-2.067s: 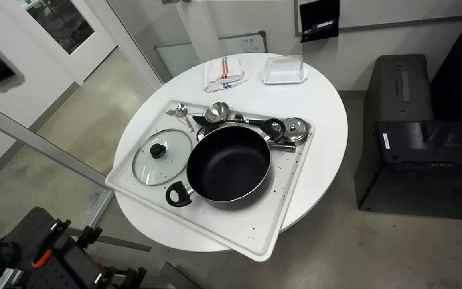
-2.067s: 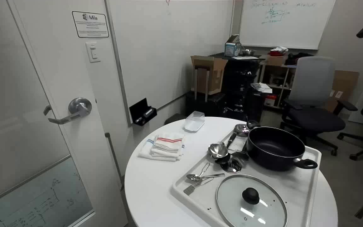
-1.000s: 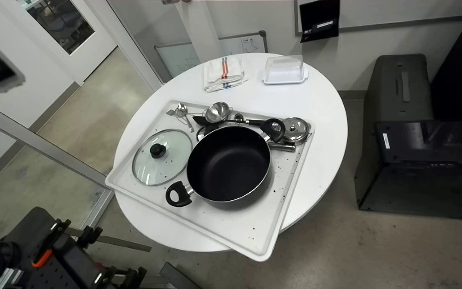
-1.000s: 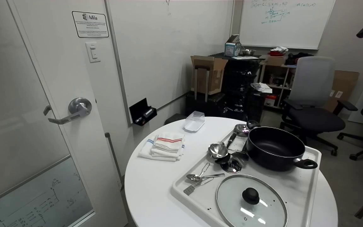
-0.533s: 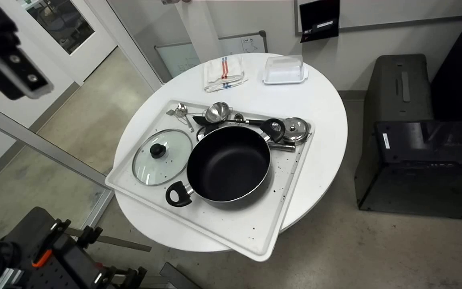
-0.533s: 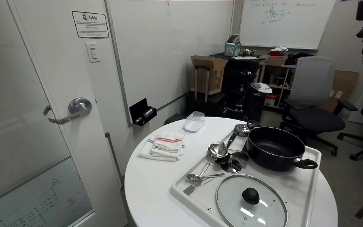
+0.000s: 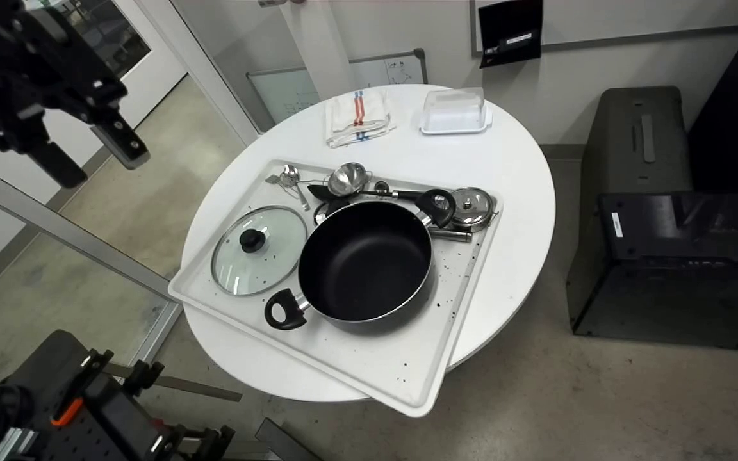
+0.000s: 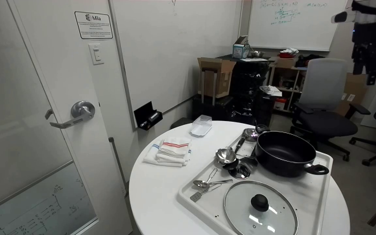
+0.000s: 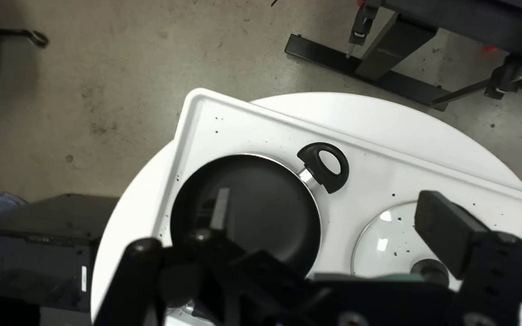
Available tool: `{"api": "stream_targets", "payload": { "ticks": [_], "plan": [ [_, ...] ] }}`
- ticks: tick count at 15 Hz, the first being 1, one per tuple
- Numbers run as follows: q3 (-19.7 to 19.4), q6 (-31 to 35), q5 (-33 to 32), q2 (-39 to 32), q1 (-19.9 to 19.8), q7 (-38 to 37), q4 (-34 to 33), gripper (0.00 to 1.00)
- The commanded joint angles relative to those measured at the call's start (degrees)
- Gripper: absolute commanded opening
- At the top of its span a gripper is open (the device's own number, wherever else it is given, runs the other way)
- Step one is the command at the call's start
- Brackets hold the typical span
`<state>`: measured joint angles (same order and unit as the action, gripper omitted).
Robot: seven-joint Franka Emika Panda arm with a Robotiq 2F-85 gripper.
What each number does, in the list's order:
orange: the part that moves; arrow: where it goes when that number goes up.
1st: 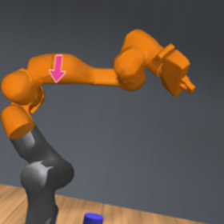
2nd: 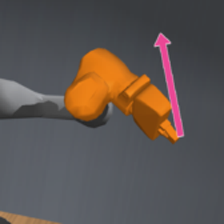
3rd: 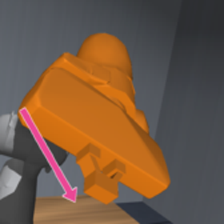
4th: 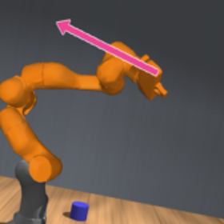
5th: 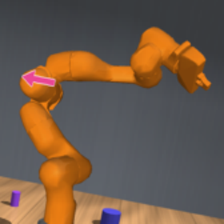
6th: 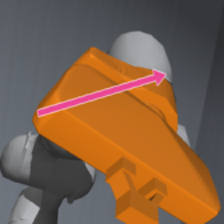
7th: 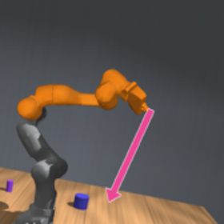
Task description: Put the lid on the pot
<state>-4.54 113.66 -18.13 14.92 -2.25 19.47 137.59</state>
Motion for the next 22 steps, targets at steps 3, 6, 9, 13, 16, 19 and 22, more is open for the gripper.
{"api": "stream_targets", "payload": {
  "ticks": [3,6,9,13,16,19,22],
  "plan": [
    [1.39,9.09,-0.97,-4.97,2.94,8.30,4.42,1.00],
    [2.50,13.39,-0.81,-9.05,4.12,11.66,5.79,1.00],
    [4.31,17.52,-0.50,-14.37,5.23,14.04,5.71,1.00],
    [7.47,23.09,-1.33,-21.77,6.39,14.58,4.44,1.00],
    [9.46,26.20,-1.95,-26.91,7.09,14.00,2.79,1.00],
    [10.38,31.72,-4.54,-31.83,7.82,12.83,0.97,1.00],
    [10.45,35.71,-7.14,-36.50,8.25,12.98,-1.54,1.00]
  ]
}}
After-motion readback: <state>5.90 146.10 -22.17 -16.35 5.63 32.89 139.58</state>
